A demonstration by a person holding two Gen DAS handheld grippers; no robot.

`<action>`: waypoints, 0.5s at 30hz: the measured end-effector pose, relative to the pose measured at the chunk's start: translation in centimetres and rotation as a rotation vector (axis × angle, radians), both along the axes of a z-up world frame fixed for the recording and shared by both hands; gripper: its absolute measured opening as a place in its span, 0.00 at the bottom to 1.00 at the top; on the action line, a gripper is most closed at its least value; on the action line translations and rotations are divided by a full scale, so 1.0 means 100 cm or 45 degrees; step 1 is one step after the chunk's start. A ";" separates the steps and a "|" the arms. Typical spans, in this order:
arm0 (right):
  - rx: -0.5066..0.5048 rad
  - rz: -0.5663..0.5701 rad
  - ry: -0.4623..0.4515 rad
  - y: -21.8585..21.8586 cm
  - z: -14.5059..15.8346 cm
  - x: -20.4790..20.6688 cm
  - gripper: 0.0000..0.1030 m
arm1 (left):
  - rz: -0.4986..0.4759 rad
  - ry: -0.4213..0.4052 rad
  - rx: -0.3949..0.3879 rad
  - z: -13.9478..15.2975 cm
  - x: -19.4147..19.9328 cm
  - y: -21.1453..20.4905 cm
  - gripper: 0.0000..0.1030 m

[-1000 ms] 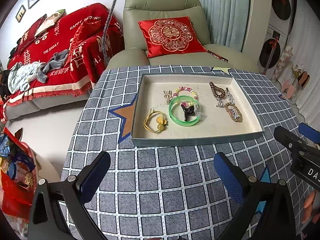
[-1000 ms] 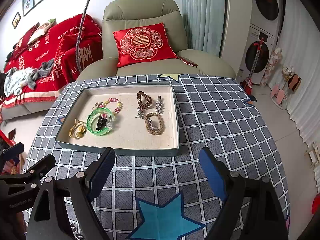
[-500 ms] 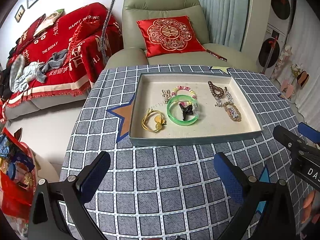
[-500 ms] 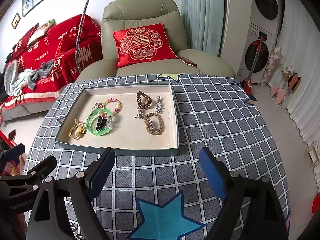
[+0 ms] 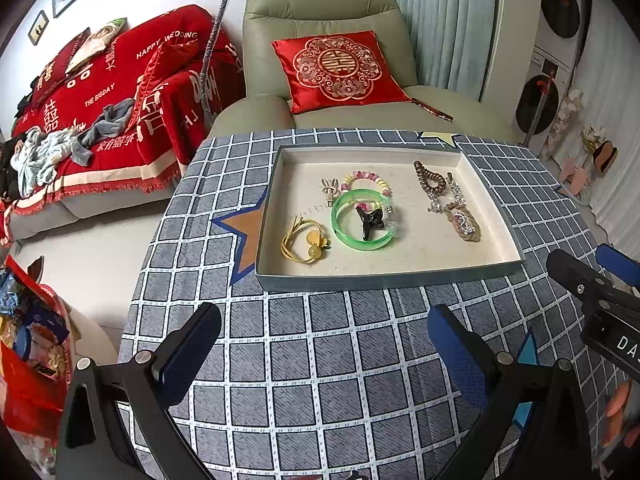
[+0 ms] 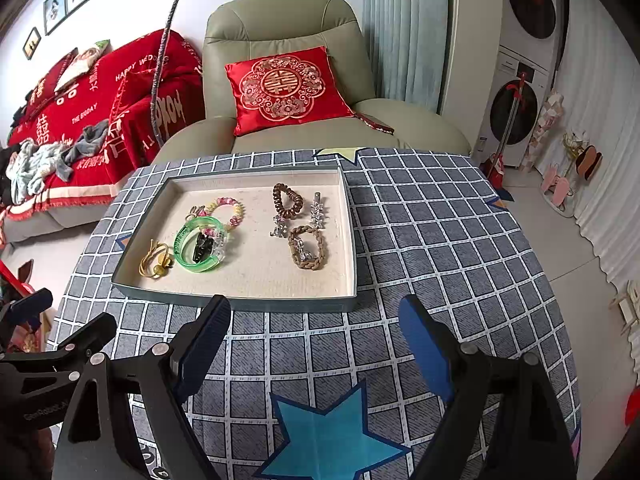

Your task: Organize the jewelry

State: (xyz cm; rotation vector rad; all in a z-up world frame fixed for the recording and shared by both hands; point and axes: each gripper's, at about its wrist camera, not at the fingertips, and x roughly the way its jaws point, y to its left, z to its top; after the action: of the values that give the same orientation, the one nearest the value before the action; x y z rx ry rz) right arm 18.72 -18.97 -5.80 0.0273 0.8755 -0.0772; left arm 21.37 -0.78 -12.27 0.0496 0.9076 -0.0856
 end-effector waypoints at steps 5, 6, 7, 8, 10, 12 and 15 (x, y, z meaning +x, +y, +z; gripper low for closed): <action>-0.002 0.001 0.000 0.000 0.000 0.000 0.85 | 0.000 0.000 -0.001 0.000 0.000 -0.001 1.00; 0.000 0.001 0.000 0.000 0.000 0.000 0.85 | 0.000 0.000 -0.001 -0.001 0.000 -0.001 1.00; -0.001 0.001 0.000 0.000 0.000 0.000 0.85 | -0.001 0.001 0.000 -0.001 0.000 -0.002 1.00; -0.002 0.001 0.000 0.000 0.000 0.000 0.85 | -0.001 0.001 0.002 -0.001 0.000 -0.001 1.00; 0.000 0.002 0.000 0.000 0.000 0.000 0.85 | 0.000 0.001 0.002 -0.001 0.000 -0.001 1.00; -0.001 0.001 0.000 0.000 0.000 0.000 0.85 | 0.000 0.001 0.001 0.000 0.000 -0.001 1.00; -0.001 0.000 0.001 0.000 0.000 0.000 0.85 | 0.000 0.004 0.002 -0.001 0.001 -0.002 1.00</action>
State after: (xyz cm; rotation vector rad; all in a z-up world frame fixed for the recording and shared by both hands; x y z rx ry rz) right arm 18.69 -18.96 -5.83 0.0269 0.8761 -0.0773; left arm 21.43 -0.97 -12.40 0.0509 0.9104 -0.0847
